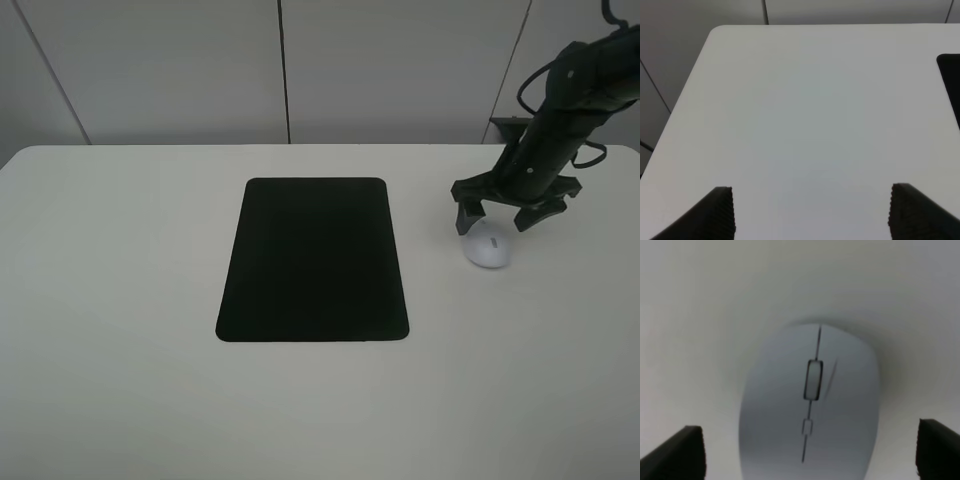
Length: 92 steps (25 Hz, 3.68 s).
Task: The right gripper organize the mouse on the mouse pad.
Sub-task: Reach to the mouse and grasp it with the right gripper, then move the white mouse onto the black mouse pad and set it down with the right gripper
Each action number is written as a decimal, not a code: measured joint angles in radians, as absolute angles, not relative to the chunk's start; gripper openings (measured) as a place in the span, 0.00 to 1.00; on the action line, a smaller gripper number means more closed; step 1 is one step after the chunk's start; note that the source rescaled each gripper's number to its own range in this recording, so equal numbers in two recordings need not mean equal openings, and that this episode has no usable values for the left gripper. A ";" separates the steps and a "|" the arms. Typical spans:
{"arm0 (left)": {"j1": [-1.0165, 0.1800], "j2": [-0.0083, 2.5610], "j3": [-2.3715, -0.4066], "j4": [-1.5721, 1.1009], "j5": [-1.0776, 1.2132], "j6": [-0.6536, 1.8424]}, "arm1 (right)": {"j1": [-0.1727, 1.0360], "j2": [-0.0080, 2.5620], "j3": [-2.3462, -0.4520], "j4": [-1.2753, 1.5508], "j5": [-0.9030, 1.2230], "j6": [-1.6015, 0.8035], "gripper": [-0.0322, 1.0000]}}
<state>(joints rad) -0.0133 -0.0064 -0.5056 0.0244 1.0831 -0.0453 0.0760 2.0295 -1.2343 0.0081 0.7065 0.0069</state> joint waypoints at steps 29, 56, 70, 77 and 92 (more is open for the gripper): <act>-0.013 -0.006 -0.506 0.024 1.083 -0.045 | 0.088 2.099 -1.234 -0.009 0.685 0.054 1.00; -0.013 -0.006 -0.506 0.024 1.083 -0.045 | 0.099 2.112 -1.241 -0.022 0.687 0.057 0.90; -0.013 -0.006 -0.506 0.024 1.083 -0.045 | 0.100 2.115 -1.246 -0.023 0.699 0.062 0.03; -0.013 -0.006 -0.506 0.024 1.083 -0.045 | 0.100 2.115 -1.246 -0.023 0.699 0.063 0.03; -0.013 -0.006 -0.506 0.024 1.083 -0.045 | 0.100 2.115 -1.246 -0.023 0.691 0.065 0.03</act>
